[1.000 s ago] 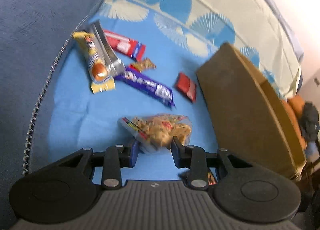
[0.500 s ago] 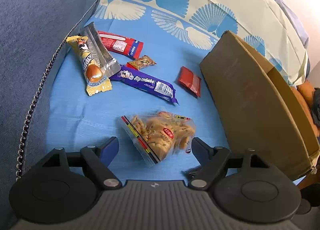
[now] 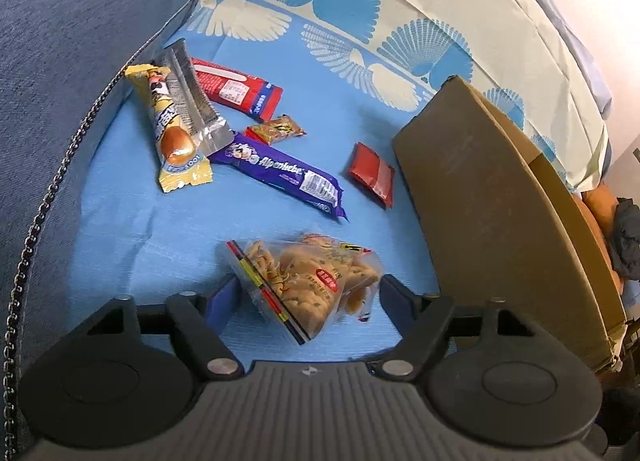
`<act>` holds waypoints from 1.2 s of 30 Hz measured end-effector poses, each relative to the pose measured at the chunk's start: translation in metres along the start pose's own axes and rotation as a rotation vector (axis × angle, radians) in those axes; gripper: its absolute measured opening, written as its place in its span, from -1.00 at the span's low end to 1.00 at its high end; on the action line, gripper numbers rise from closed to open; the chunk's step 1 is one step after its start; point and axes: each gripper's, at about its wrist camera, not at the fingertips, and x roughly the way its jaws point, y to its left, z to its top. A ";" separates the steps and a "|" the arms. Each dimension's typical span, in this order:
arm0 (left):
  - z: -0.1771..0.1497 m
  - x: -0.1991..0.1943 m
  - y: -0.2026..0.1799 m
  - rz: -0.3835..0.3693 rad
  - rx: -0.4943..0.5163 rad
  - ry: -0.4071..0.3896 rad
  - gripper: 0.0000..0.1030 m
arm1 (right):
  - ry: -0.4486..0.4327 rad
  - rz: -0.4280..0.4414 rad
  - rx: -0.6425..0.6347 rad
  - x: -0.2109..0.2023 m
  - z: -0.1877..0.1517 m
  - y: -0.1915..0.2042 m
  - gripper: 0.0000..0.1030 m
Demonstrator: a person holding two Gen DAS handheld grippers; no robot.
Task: Organize snacks
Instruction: 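Grasp the clear cracker bag with the left gripper while the right holds the biscuit pack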
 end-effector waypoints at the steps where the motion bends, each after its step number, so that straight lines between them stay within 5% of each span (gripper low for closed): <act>1: 0.000 0.000 -0.001 0.005 0.004 -0.003 0.48 | -0.002 -0.006 -0.011 0.000 -0.001 0.001 -0.05; 7: -0.002 -0.004 -0.005 0.026 0.034 -0.029 0.29 | -0.012 -0.011 -0.024 -0.003 -0.001 0.000 -0.19; 11: -0.003 -0.008 -0.008 0.020 0.053 -0.047 -0.12 | -0.021 -0.009 -0.018 -0.005 -0.001 -0.002 -0.20; 36: -0.005 -0.033 -0.007 -0.002 0.059 -0.143 -0.14 | -0.135 -0.024 0.006 -0.028 0.000 -0.004 -0.20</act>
